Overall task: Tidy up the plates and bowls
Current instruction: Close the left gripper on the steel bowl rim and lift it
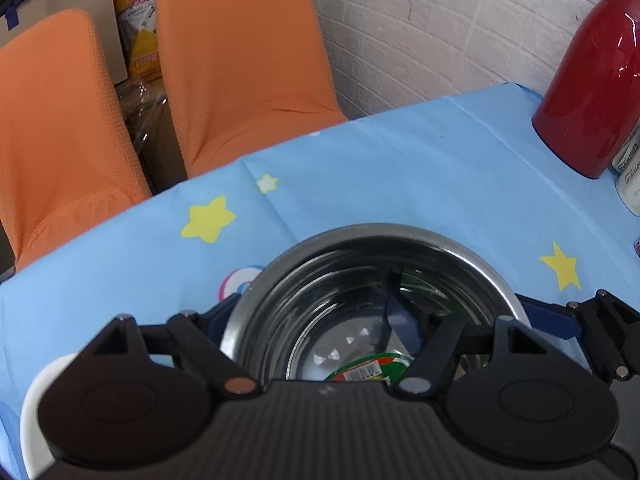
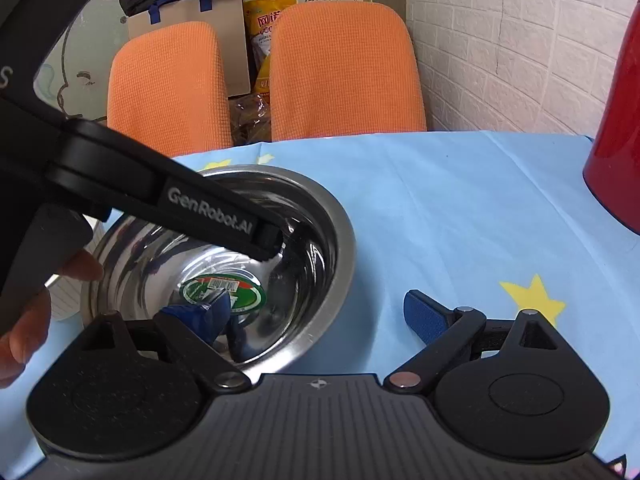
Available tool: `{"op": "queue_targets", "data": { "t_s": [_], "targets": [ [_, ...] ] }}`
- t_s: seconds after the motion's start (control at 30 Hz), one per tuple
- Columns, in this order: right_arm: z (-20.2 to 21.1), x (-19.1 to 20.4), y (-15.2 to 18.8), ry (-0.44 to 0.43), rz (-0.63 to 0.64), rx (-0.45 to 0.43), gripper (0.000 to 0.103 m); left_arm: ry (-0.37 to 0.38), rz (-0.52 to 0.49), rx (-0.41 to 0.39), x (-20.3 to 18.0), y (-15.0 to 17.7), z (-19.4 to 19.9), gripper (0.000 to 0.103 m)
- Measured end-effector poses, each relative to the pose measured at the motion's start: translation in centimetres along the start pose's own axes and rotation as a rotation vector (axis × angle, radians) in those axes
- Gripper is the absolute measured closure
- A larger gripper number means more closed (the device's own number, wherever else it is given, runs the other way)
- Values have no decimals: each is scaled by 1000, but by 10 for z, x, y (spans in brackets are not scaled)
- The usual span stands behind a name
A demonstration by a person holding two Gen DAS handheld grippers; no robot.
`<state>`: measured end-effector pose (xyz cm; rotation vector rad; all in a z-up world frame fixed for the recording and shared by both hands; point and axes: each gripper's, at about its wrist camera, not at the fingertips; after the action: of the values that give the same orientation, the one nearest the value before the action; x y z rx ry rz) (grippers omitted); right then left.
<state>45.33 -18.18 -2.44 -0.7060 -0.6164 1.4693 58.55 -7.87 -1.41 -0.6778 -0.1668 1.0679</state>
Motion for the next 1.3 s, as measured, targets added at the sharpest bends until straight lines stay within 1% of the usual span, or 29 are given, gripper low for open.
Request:
{"op": "queue_targets", "data": {
  "t_s": [0.03,0.07,0.1,0.2,0.23,0.27,0.4,0.5,0.63,0.83,0.97,1.07,1.17,1.3],
  "targets": [
    [0,0,0,-4,1,-3,23,1,-4,3,0,1,0,34],
    [1,-1,0,-26,-6,-10,24,2,-5,4,0,1,-1,34],
    [2,-2,0,-65,-16,-12,25,2,-5,6,0,1,-1,36],
    [7,-4,-1,-146,-51,2,26,-3,-14,7,-3,2,-2,38],
    [9,-5,-1,-180,-67,8,28,-2,-18,11,-4,2,-1,39],
    [10,-4,-1,-196,-77,11,28,2,-22,13,-5,3,-1,40],
    [18,1,-1,-180,-53,7,28,15,-44,34,-8,4,1,40],
    [23,7,-1,-149,-24,-1,27,31,-48,48,-10,5,1,40],
    [27,8,1,-126,-11,-8,25,33,-64,53,-18,8,2,40],
    [36,2,2,-120,-24,-13,24,45,-71,35,-28,11,13,40],
    [48,2,4,-118,-35,-20,24,41,-79,23,-36,17,26,40],
    [61,5,7,-116,-36,-25,24,42,-77,19,-45,27,42,40],
    [83,7,16,-115,-33,-33,24,40,-78,12,-55,43,62,40],
    [117,15,35,-119,-31,-33,24,27,-77,8,-70,78,92,40]
  ]
}}
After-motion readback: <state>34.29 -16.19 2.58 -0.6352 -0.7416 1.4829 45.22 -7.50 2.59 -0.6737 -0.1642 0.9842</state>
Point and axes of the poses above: each gripper's, at about its wrist camera, not at the fingertips, and z roughly against the way its jaws point, x to its left, y to its underside, and after that the axes turned 8 degrees about y, right-handed
